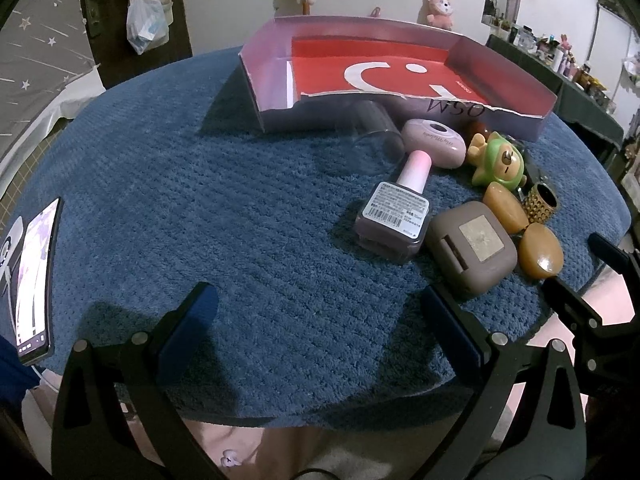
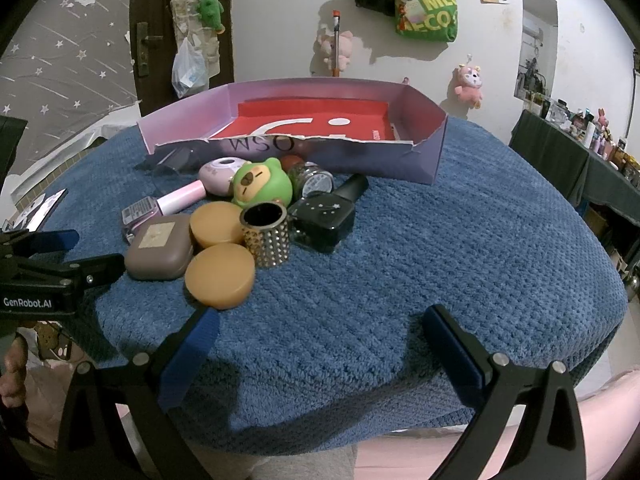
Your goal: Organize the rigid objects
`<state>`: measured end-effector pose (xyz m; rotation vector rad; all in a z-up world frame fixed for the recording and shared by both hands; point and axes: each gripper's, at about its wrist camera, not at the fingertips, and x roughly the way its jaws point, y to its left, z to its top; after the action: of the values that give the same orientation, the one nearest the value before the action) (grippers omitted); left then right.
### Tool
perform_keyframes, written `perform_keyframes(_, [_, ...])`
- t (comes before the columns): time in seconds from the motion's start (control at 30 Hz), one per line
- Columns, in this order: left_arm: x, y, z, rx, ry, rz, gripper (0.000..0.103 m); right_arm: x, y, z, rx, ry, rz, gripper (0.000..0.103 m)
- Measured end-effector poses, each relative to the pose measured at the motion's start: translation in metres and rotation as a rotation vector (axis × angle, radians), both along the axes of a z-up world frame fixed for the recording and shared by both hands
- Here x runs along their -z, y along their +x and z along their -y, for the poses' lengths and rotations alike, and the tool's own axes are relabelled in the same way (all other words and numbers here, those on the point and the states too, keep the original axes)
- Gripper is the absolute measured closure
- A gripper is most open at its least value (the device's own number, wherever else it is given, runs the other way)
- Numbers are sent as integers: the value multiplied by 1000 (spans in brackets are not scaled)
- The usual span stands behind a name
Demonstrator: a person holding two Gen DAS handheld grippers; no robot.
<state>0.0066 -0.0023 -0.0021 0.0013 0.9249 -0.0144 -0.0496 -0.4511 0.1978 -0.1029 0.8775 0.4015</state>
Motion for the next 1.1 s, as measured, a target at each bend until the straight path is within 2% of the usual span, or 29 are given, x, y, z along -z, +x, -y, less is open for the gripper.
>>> perform_keyframes(1.1, [-4,-2,-1,11,0,6,0,-4,-9,-4,-14,8,0,0])
